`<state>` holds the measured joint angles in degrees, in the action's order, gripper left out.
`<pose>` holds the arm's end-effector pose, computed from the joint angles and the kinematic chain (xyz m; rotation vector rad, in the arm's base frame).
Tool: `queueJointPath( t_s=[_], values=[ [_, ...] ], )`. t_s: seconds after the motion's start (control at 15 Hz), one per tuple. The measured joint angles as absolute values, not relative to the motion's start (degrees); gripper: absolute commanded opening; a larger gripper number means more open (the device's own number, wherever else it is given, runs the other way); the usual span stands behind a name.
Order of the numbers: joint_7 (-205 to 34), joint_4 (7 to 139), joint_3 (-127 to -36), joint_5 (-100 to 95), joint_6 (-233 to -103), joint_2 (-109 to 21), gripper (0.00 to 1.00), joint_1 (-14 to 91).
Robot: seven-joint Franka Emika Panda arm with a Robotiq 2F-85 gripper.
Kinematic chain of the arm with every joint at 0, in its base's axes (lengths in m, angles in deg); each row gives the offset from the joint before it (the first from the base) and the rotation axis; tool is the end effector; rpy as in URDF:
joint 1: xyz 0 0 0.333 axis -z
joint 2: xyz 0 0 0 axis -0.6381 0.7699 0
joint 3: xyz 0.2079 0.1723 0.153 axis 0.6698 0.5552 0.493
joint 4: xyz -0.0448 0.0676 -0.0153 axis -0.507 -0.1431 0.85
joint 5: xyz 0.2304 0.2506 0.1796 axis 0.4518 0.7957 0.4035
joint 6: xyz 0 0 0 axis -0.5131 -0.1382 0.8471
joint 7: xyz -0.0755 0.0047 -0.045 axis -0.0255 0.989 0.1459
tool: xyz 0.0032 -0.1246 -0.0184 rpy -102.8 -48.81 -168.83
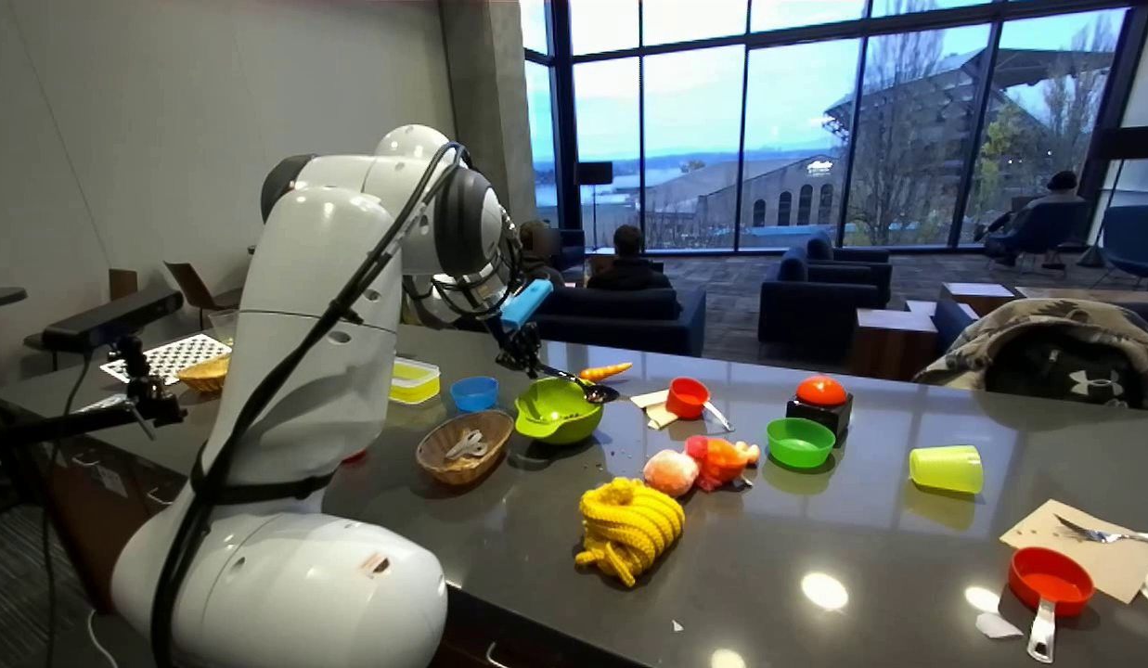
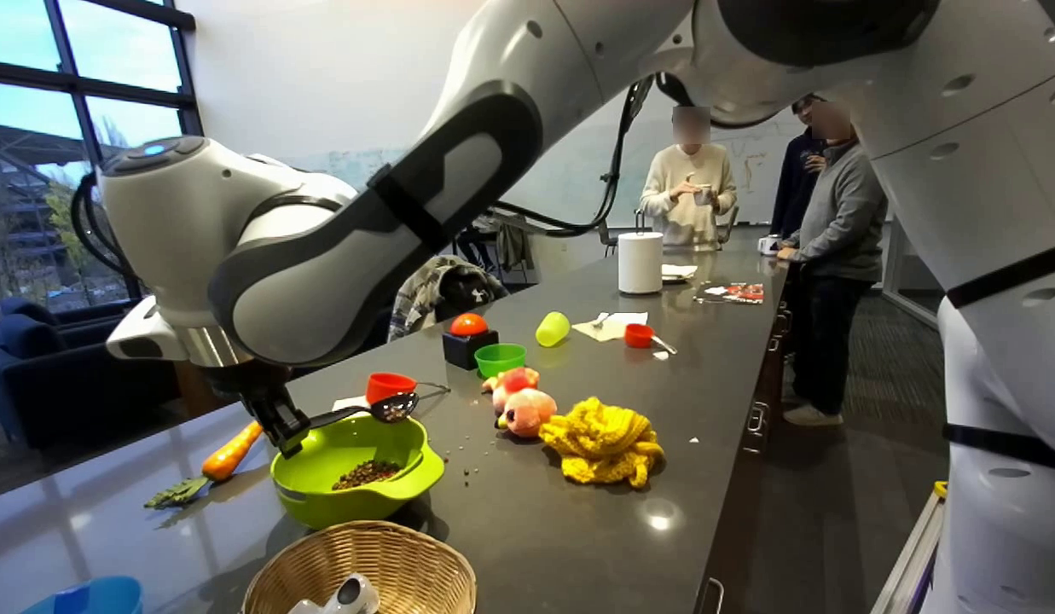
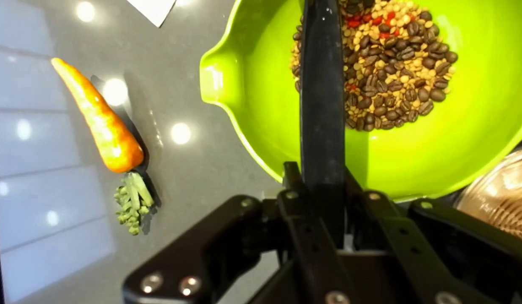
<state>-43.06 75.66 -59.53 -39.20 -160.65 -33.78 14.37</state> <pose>0.5310 0.4282 0.3473 1.7195 2.0880 0.2084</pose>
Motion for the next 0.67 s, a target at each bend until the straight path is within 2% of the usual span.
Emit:
queueJointPath(
  t_s=[0.67],
  values=[
    [-40.0, 71.8, -60.8, -38.8, -154.6, -33.1, 0.06, 14.5]
  ],
)
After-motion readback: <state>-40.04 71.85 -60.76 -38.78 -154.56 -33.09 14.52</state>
